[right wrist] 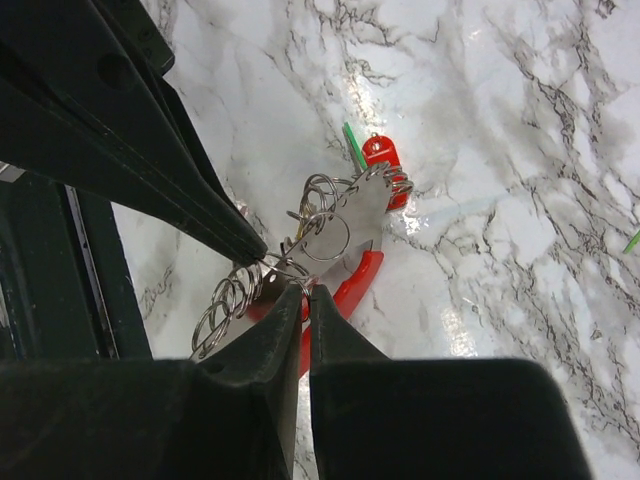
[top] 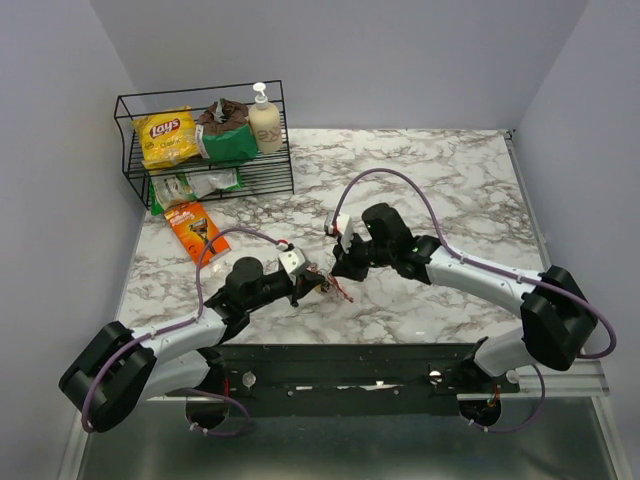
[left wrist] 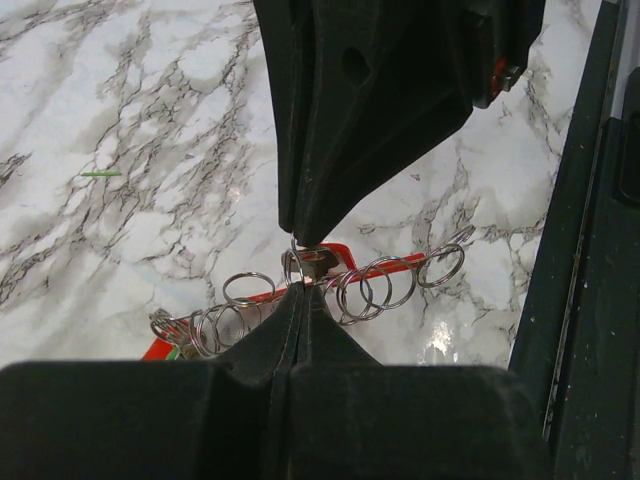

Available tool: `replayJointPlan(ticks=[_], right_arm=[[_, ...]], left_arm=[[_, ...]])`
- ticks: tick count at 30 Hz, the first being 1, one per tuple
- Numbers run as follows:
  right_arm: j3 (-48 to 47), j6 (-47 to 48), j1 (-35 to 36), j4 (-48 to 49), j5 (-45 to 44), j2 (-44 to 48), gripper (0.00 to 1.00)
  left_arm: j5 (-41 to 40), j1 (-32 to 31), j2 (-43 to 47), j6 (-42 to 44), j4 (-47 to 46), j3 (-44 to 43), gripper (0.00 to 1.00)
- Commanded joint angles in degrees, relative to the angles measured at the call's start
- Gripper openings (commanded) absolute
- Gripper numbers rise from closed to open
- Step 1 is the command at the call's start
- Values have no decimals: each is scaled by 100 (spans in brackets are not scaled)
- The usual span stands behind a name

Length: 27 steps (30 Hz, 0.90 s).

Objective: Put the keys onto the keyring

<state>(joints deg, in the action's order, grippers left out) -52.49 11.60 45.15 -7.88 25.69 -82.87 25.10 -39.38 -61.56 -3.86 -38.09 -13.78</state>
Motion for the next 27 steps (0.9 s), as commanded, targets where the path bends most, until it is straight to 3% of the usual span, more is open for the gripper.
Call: replayJointPlan(ticks=[1, 10, 20, 27], right_arm=[[81, -26, -23, 225, 85, -98, 16], [81, -52, -32, 243, 6, -124, 35], [283, 53, -32, 243, -424, 499, 69], [476, 203, -41, 418, -609, 1035, 80]], left_arm=[[-14, -79, 12, -124, -691, 68, 0], [47, -123, 144, -71, -735, 113, 0], [12, -132, 179, -10, -691, 147, 0], [30, -141, 250, 52, -630, 148, 0]])
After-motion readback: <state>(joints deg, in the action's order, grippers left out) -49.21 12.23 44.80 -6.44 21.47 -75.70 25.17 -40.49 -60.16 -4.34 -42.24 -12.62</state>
